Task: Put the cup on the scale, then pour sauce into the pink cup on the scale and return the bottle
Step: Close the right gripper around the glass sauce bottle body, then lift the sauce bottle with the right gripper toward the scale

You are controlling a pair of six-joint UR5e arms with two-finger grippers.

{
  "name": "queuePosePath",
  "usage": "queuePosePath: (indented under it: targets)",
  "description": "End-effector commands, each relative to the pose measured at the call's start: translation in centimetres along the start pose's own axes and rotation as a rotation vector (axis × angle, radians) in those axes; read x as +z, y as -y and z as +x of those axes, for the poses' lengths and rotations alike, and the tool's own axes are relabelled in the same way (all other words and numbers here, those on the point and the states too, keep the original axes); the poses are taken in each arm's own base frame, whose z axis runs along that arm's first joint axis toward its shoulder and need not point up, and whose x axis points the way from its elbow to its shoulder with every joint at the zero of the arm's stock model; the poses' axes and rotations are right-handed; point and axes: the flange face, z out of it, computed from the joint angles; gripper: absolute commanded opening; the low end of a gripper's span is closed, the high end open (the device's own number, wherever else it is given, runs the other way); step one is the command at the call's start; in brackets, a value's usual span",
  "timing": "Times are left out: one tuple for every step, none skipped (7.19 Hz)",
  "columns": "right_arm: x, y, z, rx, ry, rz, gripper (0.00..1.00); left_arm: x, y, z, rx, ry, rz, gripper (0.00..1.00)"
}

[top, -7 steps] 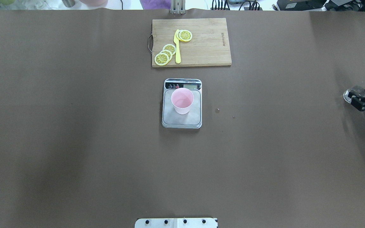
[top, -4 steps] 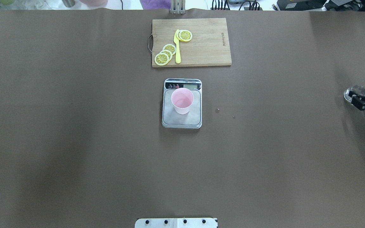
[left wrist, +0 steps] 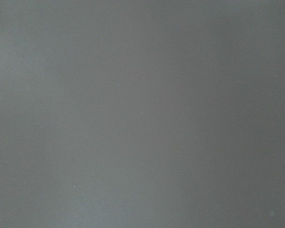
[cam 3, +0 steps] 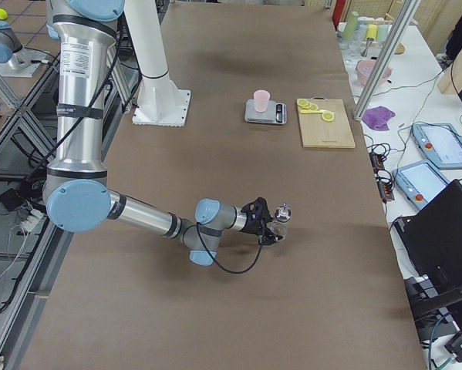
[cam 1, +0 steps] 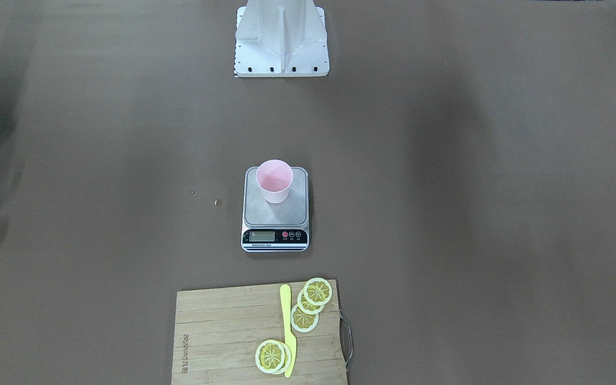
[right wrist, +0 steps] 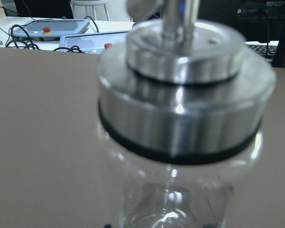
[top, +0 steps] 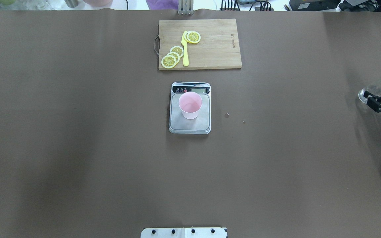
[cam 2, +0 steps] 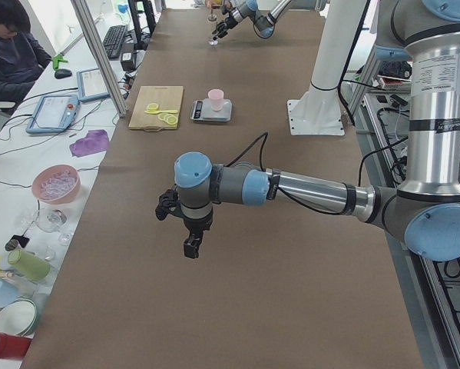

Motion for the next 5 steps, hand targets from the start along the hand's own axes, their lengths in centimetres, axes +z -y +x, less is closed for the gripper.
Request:
queuePosePath:
  targets:
    - [-0.33,0.01,0.19,-0.001,0.000,-0.003,0.00,0.02,-0.03,-0.01,-0.001,0.000,0.000,0.99]
    - [-0.40,0.08,0.18,-0.002,-0.002,0.001,0.00,0.02,-0.03,-0.03,-0.001,0.002,-0.001,0.99]
    - [-0.30,0.21,-0.04,-0.002,0.004,0.001,0.00,-0.03,0.04,-0.01,0.001,0.003,0.000,0.99]
    - [-0.11,0.38,-0.20,-0.003,0.006,0.001,0.00,-0.03,0.05,-0.01,0.001,0.003,0.000,0.99]
    - [0.17,0.64,-0.38,-0.038,0.006,-0.004,0.00,0.02,-0.03,-0.04,0.000,0.003,-0.001,0.99]
